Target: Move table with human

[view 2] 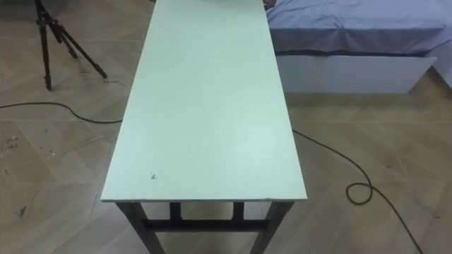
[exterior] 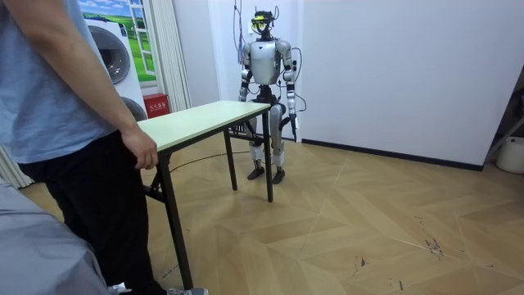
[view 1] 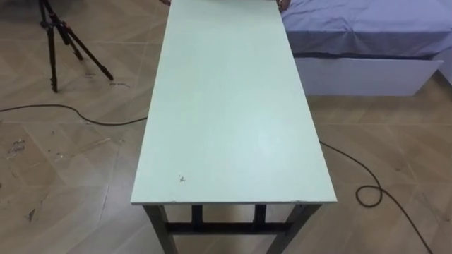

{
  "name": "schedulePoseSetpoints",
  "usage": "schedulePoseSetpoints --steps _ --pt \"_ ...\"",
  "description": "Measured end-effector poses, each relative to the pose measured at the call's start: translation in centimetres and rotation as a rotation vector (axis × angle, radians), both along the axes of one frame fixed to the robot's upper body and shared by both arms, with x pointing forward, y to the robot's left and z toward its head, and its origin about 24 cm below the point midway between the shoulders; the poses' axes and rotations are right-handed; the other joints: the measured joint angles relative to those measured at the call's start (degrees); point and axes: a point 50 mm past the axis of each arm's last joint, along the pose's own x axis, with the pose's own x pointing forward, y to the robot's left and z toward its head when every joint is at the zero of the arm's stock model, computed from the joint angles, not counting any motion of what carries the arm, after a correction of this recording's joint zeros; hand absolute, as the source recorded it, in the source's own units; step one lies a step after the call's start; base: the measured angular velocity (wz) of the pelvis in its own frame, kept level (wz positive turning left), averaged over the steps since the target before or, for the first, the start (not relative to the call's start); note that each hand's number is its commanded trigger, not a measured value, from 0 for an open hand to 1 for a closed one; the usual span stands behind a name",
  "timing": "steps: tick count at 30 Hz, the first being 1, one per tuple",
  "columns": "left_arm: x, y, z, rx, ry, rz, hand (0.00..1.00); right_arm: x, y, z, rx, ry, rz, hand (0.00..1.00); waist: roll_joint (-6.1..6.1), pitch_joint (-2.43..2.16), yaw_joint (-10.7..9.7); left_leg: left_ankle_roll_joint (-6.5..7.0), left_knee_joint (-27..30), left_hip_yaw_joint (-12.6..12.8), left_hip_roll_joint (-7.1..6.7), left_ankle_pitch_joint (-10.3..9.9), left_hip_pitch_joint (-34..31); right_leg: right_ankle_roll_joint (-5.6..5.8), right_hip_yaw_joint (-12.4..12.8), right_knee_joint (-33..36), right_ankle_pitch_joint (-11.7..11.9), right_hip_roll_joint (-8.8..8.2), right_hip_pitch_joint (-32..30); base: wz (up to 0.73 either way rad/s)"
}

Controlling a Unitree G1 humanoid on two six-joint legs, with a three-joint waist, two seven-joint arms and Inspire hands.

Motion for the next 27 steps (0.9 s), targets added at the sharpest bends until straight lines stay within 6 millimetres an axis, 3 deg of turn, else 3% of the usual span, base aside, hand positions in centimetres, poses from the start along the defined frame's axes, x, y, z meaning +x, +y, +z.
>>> schedulePoseSetpoints --steps 3,5,10,18,23,27 --pt "0.5 -0.1 0.1 -0.051 -0.049 0.052 0.00 1.6 0.2 0.5 0.035 -0.086 0.020 0.00 0.02 0.01 -0.4 0.00 0.2 -0.1 -0.01 0.0 -0.7 0.00 -0.3 0.1 0.0 -0.09 -0.5 0.01" --pt "1.7 -0.4 0.4 -0.107 -0.134 0.090 0.00 3.8 0.5 1.3 0.066 -0.214 0.039 0.00 0.32 0.01 -0.5 0.00 0.8 -0.4 -0.04 0.0 -1.4 0.00 -0.7 0.1 0.0 -0.15 -0.9 0.07" --pt "3.8 -1.7 1.2 -0.226 -0.274 0.085 0.00 6.1 1.3 2.8 0.145 -0.389 0.064 0.00 1.04 -0.25 -0.6 -0.01 1.1 -0.8 0.01 0.0 -1.7 0.00 -1.1 0.2 0.0 -0.18 -0.8 0.06" --pt "6.0 -4.4 4.3 -0.453 -0.520 0.083 0.00 5.2 4.5 5.5 0.358 -0.561 0.085 0.00 0.69 -0.22 -0.7 -0.02 1.1 -1.3 -0.05 0.0 -1.8 0.02 -1.6 0.4 -0.4 -0.35 -0.8 0.02" --pt "8.7 -7.9 7.1 -0.650 -0.673 0.011 0.00 6.3 7.2 7.8 0.546 -0.690 0.047 0.00 0.25 -0.08 -0.7 -0.02 1.2 -1.3 -0.22 0.0 -1.7 0.18 -1.5 1.1 -0.7 -0.56 -1.0 0.01" --pt "9.5 -9.4 8.4 -0.752 -0.738 -0.041 0.00 6.9 7.7 8.7 0.600 -0.731 0.075 0.00 0.18 -0.12 -0.8 -0.02 1.1 -1.0 -0.22 0.0 -1.6 0.18 -1.4 1.1 -0.7 -0.55 -1.0 -0.05"
